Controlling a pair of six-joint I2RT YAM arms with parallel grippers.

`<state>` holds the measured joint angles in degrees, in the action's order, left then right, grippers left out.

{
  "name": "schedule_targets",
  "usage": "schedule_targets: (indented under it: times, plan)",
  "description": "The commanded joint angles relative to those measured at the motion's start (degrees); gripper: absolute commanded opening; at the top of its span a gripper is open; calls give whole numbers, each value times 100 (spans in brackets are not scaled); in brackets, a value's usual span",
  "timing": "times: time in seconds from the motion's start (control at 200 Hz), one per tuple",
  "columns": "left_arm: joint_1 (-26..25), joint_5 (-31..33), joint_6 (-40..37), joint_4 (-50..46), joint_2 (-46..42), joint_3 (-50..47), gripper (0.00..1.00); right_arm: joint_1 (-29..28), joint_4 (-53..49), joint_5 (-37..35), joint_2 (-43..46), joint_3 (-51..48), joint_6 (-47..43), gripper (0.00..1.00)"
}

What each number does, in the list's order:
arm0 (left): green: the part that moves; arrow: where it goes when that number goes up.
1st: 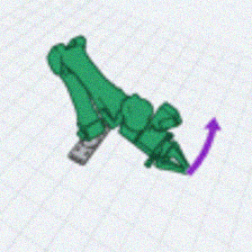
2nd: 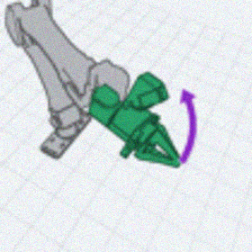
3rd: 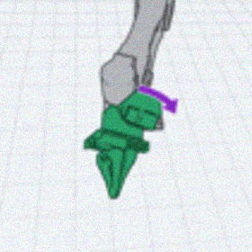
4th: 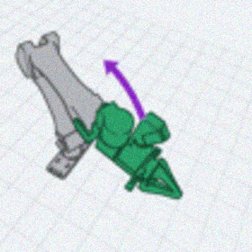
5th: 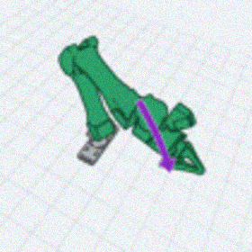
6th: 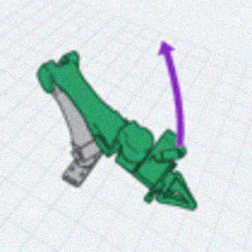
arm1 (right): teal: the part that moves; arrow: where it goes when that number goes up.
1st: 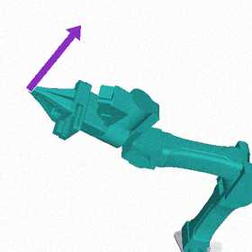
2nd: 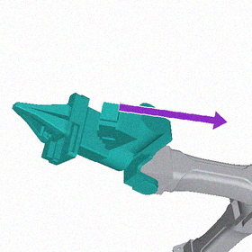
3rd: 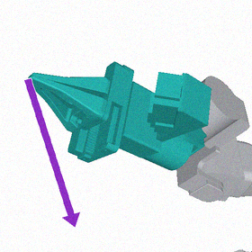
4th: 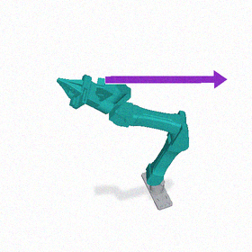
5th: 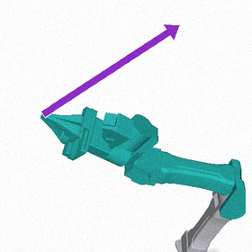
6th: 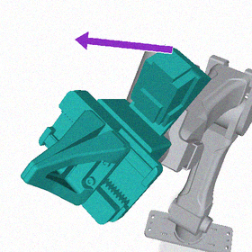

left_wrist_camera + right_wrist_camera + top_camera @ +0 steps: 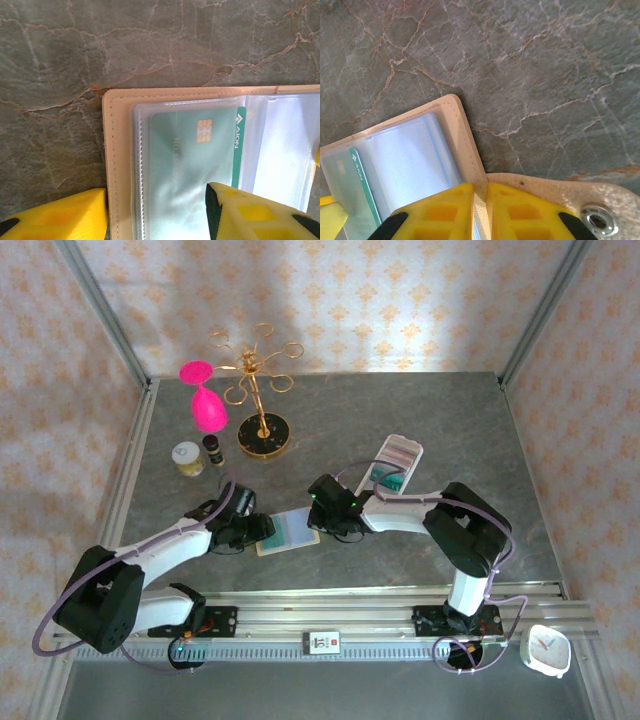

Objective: Put the credit cards into the card holder

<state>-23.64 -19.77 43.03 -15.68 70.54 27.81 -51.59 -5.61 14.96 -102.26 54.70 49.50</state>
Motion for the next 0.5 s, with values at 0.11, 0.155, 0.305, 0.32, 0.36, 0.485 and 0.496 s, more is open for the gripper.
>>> schedule_targets:
  times: [0.11,0.155,0.305,0.32,0.36,0.485,0.496]
  plan:
    - [-222,-976,-49,887,101,242,50,-34,-222,27,-286,-117,78,15]
    - [-223,-976,-46,870,81,256,49,-35,-221,33,-291,-117,78,15]
    - [-225,-943,-52,798,-9,285,49,-35,-220,36,-298,-108,86,15]
    - [-227,-941,-57,780,-27,290,49,-35,-221,33,-295,-108,87,15]
    - [-225,-928,-57,739,-73,310,49,-35,-213,33,-302,-106,88,15]
    - [-224,-850,-90,664,-276,380,47,-35,-196,25,-287,-113,113,15]
    - [-226,-841,-88,659,-297,382,47,-33,-189,24,-291,-116,113,15]
